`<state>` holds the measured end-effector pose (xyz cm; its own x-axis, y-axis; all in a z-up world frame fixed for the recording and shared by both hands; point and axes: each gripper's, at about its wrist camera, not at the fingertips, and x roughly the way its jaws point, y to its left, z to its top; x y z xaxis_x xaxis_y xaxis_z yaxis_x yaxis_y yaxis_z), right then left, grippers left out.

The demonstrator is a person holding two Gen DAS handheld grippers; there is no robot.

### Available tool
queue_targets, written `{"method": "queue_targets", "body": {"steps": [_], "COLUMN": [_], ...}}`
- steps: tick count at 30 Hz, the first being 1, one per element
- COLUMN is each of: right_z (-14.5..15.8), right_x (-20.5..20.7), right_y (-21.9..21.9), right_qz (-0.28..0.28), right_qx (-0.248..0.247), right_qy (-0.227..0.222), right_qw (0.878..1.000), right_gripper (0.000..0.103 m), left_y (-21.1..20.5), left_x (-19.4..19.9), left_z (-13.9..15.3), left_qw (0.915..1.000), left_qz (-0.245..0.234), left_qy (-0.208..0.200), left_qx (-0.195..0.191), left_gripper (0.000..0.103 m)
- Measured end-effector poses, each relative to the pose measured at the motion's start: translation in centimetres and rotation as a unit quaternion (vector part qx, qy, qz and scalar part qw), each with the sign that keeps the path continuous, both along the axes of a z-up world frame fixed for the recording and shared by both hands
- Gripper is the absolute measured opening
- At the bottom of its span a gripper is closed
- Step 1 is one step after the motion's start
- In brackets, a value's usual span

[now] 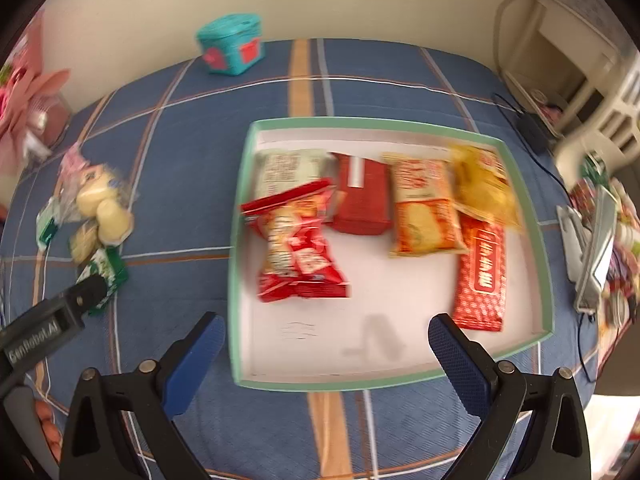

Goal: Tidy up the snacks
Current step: 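Withdraw both open grippers from the tray toward the snack pile, then lower both open grippers toward the green biscuit packet and wrapped buns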

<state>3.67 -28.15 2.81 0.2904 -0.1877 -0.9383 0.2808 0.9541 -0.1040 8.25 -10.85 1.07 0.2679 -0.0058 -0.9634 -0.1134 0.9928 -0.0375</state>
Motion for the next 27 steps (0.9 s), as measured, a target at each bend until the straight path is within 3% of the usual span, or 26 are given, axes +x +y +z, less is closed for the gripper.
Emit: {"method": "queue_targets", "body": {"steps": [13,27], "right_z": [-1.9,-4.4], "right_x": [2.4,6.1], "right_y": [5.6,12.1], "right_qz": [0.058,0.12], "right_qx": [0.052,0.08], "right_qy": [-0.001,0.007], "right_qw": [0.997,0.989], "right_gripper": [0.103,0.103], "left_y": [8.5,11.8], "left_x": [0.4,2.5], "left_z": [-0.1,-2.9], "left_qw": [0.9931,0.9892], "left_qz": [0.116,0.14], "left_qy": [-0.001,0.039], "left_qx": [-0.02,-0.015], "left_gripper": [0.095,0.095]}}
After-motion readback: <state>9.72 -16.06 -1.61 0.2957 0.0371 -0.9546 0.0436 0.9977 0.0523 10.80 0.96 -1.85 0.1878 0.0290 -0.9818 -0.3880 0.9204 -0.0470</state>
